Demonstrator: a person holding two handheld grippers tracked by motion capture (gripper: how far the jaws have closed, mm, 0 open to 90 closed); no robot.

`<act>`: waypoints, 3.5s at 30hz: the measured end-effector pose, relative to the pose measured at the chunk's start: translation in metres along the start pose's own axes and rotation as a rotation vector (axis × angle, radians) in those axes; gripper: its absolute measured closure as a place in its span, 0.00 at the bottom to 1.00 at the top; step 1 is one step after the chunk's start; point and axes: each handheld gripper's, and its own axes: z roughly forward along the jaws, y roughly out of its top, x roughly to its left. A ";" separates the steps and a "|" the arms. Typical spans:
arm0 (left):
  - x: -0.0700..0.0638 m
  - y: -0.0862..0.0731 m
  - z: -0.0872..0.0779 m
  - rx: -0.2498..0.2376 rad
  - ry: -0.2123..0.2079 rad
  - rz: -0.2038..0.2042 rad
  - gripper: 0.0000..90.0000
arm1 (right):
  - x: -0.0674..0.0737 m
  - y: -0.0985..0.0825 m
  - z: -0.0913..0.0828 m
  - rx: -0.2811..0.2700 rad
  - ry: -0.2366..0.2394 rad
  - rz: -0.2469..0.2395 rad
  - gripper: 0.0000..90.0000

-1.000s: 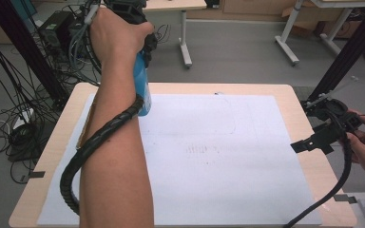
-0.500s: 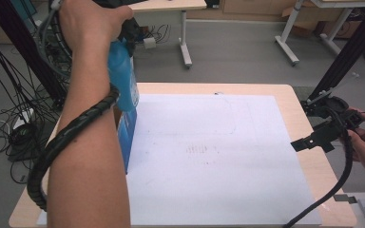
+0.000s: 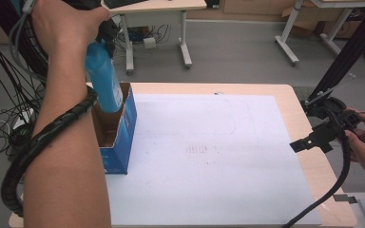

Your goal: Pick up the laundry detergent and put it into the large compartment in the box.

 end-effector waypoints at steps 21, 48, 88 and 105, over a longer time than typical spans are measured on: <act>0.019 -0.010 0.028 0.020 0.035 -0.008 0.42 | 0.006 0.008 0.007 0.031 -0.016 -0.013 0.05; 0.026 -0.034 0.105 0.063 0.035 0.040 0.42 | 0.021 0.011 0.013 0.043 -0.041 -0.039 0.05; 0.015 -0.041 0.189 0.136 0.044 0.095 0.42 | 0.018 0.013 0.028 0.085 -0.042 -0.036 0.05; 0.013 -0.037 0.207 0.165 0.053 0.106 0.42 | 0.015 0.015 0.032 0.095 -0.043 -0.030 0.05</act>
